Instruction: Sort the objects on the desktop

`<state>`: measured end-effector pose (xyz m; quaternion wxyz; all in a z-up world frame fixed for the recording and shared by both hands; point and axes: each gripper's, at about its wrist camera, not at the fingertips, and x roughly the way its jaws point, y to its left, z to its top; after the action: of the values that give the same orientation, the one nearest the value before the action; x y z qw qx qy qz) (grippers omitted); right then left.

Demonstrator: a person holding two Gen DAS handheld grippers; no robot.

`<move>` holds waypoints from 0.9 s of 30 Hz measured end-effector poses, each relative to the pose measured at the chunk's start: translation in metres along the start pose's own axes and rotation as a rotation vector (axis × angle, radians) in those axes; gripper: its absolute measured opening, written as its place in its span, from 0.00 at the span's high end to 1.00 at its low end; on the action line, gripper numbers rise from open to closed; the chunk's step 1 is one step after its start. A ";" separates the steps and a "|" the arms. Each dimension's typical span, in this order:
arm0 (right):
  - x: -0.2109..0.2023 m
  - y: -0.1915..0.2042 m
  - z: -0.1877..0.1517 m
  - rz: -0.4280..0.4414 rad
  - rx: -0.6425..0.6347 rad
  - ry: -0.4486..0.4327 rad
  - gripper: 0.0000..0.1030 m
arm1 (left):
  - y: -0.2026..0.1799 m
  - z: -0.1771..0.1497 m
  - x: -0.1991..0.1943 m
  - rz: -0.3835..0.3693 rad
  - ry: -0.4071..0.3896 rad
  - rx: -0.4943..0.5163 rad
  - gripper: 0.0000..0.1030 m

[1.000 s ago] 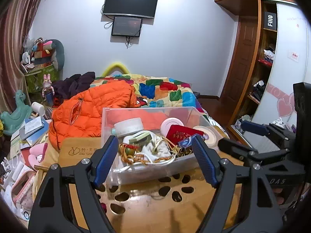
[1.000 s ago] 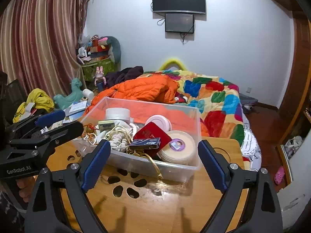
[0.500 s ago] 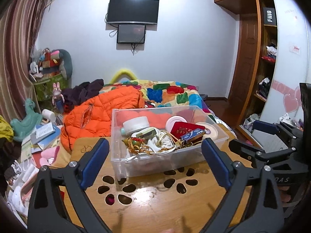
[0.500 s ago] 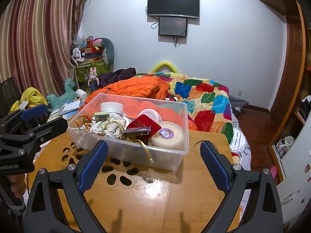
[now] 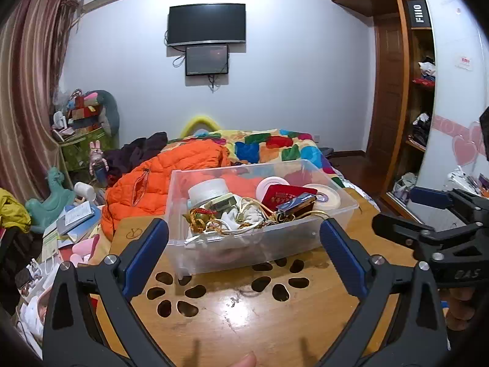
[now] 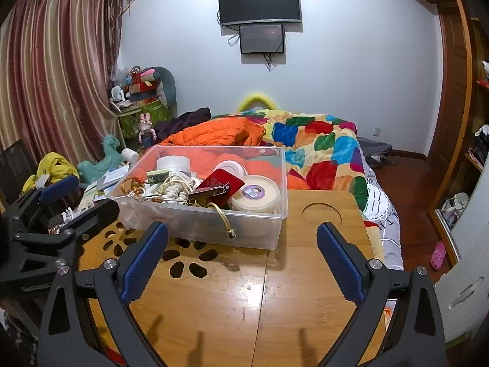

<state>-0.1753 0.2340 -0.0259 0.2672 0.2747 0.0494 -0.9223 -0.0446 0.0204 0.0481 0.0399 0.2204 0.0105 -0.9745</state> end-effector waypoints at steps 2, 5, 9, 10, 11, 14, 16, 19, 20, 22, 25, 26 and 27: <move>-0.001 -0.001 0.000 0.006 0.001 -0.002 0.06 | 0.001 -0.001 0.003 -0.005 0.010 -0.017 0.03; -0.001 0.000 -0.001 -0.001 -0.007 -0.003 0.06 | 0.006 -0.001 0.006 -0.014 0.022 -0.050 0.03; 0.001 -0.002 -0.002 0.005 -0.003 0.004 0.06 | 0.011 -0.002 0.006 -0.021 0.027 -0.074 0.03; 0.001 -0.002 -0.002 0.005 -0.001 0.005 0.06 | 0.011 -0.003 0.006 -0.021 0.028 -0.074 0.03; 0.002 -0.002 -0.002 0.005 -0.001 0.006 0.06 | 0.011 -0.003 0.006 -0.024 0.031 -0.075 0.03; 0.003 -0.002 -0.002 0.007 0.001 0.009 0.06 | 0.013 -0.003 0.008 -0.044 0.044 -0.092 0.03; 0.003 -0.002 -0.003 0.008 0.000 0.010 0.06 | 0.014 -0.004 0.008 -0.043 0.045 -0.101 0.03; 0.003 -0.001 -0.003 0.009 -0.003 0.011 0.06 | 0.015 -0.006 0.009 -0.041 0.043 -0.103 0.03; 0.003 0.000 -0.003 0.010 -0.004 0.012 0.06 | 0.015 -0.006 0.008 -0.042 0.044 -0.103 0.03; 0.003 0.000 -0.004 0.011 -0.004 0.012 0.06 | 0.016 -0.006 0.008 -0.043 0.044 -0.107 0.03; 0.002 0.001 -0.004 0.015 -0.006 0.012 0.06 | 0.016 -0.006 0.007 -0.044 0.043 -0.108 0.03; 0.003 0.001 -0.004 0.016 -0.008 0.012 0.06 | 0.016 -0.006 0.007 -0.049 0.043 -0.109 0.03; 0.003 0.002 -0.004 0.016 -0.009 0.012 0.06 | 0.015 -0.006 0.007 -0.057 0.048 -0.107 0.03</move>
<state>-0.1741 0.2324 -0.0308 0.2755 0.2793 0.0529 -0.9183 -0.0472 0.0047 0.0391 0.0238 0.2410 0.0697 -0.9677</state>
